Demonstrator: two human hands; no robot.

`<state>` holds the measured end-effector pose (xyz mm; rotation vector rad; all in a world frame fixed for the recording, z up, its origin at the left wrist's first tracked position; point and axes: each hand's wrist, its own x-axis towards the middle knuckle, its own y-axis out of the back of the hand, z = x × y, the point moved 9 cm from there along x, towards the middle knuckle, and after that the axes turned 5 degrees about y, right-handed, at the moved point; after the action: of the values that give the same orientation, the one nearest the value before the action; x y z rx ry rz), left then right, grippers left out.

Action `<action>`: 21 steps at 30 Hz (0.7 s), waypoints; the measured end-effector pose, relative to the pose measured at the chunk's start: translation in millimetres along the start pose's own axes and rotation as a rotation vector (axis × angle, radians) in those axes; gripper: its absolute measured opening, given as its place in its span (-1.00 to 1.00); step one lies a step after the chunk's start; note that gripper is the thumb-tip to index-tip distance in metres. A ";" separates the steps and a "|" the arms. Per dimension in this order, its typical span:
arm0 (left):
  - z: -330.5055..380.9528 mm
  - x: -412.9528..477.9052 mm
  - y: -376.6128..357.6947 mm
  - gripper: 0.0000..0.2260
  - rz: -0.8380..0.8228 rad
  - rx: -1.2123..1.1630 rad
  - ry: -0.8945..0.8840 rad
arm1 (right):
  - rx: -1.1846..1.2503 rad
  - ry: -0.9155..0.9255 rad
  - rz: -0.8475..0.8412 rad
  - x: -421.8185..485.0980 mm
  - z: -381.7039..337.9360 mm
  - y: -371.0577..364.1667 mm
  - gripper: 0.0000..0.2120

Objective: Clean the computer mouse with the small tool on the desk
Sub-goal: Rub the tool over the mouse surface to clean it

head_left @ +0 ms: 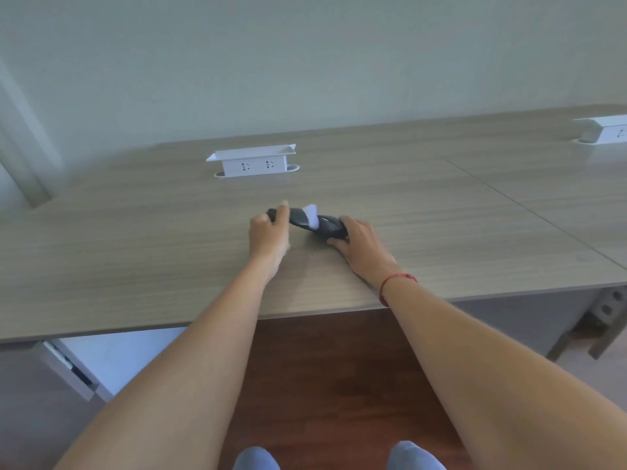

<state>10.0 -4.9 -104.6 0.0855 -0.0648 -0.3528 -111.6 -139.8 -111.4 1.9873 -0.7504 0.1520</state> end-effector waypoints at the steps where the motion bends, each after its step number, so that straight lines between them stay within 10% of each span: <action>1: -2.9 -2.3 -11.2 -0.63 -0.116 -0.017 0.032 | -0.001 0.000 -0.007 0.3 -0.3 -0.5 -0.71; 9: 3.3 5.7 36.1 -0.58 0.273 0.176 -0.080 | -0.018 0.021 -0.014 -1.6 -0.4 1.7 -0.75; 21: -7.7 5.0 23.3 -0.61 0.146 0.072 -0.049 | -0.008 0.084 -0.024 -6.7 -8.4 -2.3 -0.58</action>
<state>23.3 15.7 -109.8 0.1426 -0.1320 -0.2070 -114.1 -129.1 -111.4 1.9688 -0.6718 0.2157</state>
